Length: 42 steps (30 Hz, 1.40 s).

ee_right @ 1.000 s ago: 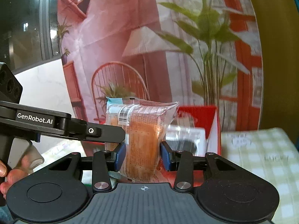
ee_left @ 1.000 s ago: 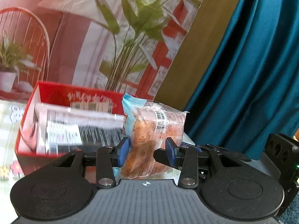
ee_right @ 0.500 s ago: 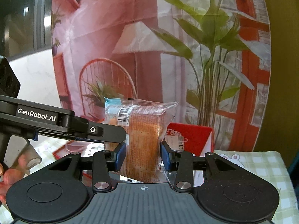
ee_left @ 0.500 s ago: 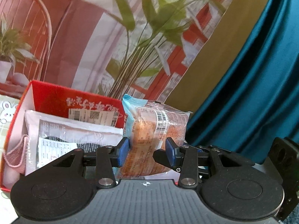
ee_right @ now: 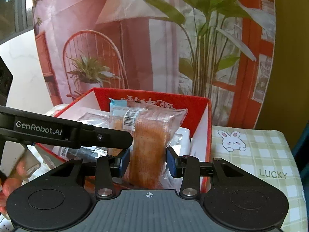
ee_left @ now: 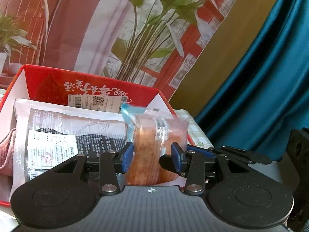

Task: Organize soft objects
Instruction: 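Open both tools to drop the pastry into the box, then close the left tool on the green plush while the right tool grasps it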

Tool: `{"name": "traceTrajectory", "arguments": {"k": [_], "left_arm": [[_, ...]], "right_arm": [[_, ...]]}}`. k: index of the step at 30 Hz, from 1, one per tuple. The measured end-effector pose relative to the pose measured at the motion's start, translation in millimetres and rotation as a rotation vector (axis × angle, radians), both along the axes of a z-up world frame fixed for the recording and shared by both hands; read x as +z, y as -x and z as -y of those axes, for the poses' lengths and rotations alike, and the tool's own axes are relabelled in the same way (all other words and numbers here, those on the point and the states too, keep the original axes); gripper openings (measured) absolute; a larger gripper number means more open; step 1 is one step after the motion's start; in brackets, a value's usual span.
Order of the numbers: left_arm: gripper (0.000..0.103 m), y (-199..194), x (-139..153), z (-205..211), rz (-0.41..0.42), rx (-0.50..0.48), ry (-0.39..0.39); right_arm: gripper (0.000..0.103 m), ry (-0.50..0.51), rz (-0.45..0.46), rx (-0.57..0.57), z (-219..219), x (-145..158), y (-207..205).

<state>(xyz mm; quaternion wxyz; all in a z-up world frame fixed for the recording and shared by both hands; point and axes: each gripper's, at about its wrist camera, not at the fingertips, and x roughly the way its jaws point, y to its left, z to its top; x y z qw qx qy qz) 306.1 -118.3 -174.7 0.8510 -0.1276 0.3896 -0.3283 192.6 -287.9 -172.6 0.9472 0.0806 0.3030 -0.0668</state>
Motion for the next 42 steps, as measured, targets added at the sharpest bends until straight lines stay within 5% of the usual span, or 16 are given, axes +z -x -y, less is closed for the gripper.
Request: {"name": "traceTrajectory", "arguments": {"k": [14,26,35,42], "left_arm": [[0.084,23.7,30.0,-21.7,0.179,0.097,-0.157],[0.084,68.6,45.9,-76.7,0.237,0.137,-0.201],[0.076,105.6,9.8,-119.6,0.152,0.151,-0.212],[0.064,122.9,-32.7,-127.4,0.020,0.092,-0.184]], "right_arm": [[0.065,0.049,0.061,-0.046,-4.5,12.0,13.0],[0.067,-0.001,0.170,-0.035,-34.8,17.7,48.2],[0.066,-0.005,0.206,0.001,-71.3,0.6,74.9],[0.058,-0.044,0.113,0.101,-105.1,-33.3,69.3]]}}
